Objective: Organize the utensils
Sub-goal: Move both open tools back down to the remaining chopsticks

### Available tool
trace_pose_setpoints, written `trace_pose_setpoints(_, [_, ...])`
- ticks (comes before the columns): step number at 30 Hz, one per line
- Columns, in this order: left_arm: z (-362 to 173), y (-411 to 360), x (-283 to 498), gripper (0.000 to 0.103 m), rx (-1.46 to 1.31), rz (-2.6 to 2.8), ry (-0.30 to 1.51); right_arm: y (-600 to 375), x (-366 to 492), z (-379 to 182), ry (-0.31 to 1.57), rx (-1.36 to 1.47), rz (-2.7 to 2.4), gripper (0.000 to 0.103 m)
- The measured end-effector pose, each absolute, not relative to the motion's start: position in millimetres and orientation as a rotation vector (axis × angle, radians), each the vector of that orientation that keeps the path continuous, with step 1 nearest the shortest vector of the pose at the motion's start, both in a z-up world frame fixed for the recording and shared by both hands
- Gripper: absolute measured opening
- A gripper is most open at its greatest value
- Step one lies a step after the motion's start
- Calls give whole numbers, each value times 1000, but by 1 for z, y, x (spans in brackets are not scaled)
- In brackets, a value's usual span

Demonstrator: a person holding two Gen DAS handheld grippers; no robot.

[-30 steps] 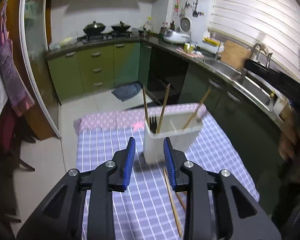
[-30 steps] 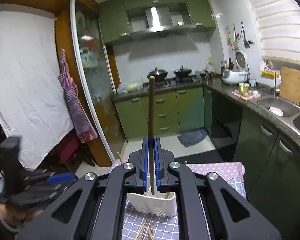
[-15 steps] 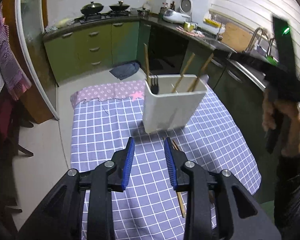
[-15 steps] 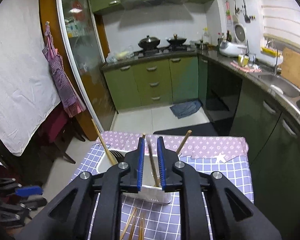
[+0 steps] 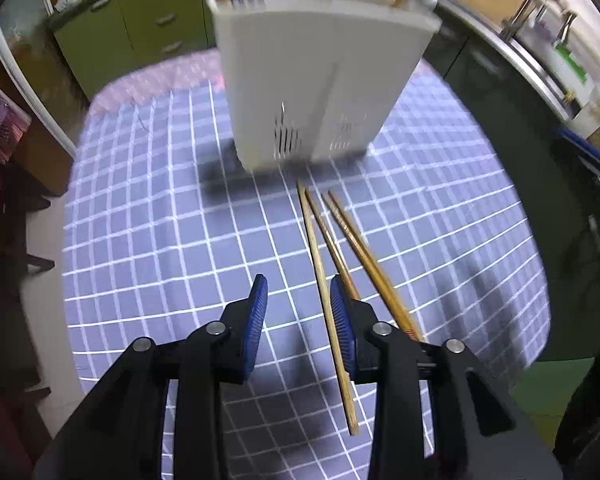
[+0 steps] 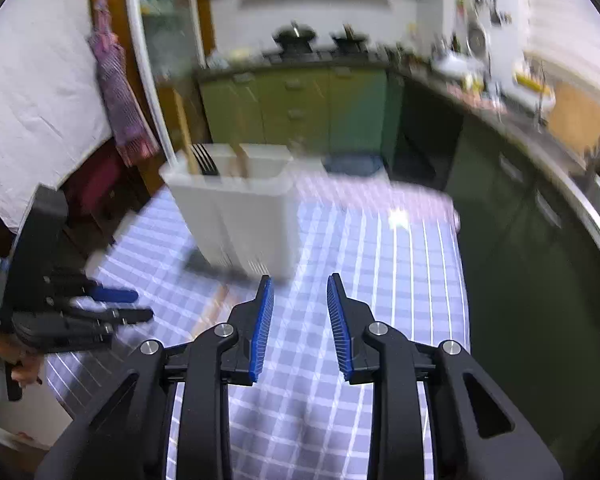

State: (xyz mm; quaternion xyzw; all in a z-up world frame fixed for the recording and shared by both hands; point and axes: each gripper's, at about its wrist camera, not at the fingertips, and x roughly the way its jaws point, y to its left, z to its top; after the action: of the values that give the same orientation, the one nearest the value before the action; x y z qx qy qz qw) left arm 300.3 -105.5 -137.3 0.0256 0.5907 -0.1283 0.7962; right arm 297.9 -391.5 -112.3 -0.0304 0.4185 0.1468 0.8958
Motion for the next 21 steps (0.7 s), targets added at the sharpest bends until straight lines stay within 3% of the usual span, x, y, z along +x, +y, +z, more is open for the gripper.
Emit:
trace_pose_setpoints(8, [-172,-122,317,28,45,-267,1393,-407,299,-151,952,-69,297,27])
trace_pose_setpoints(21, [-196,-141,336,16,75,-194,1480,-392,302,-157,981,-74,349,30])
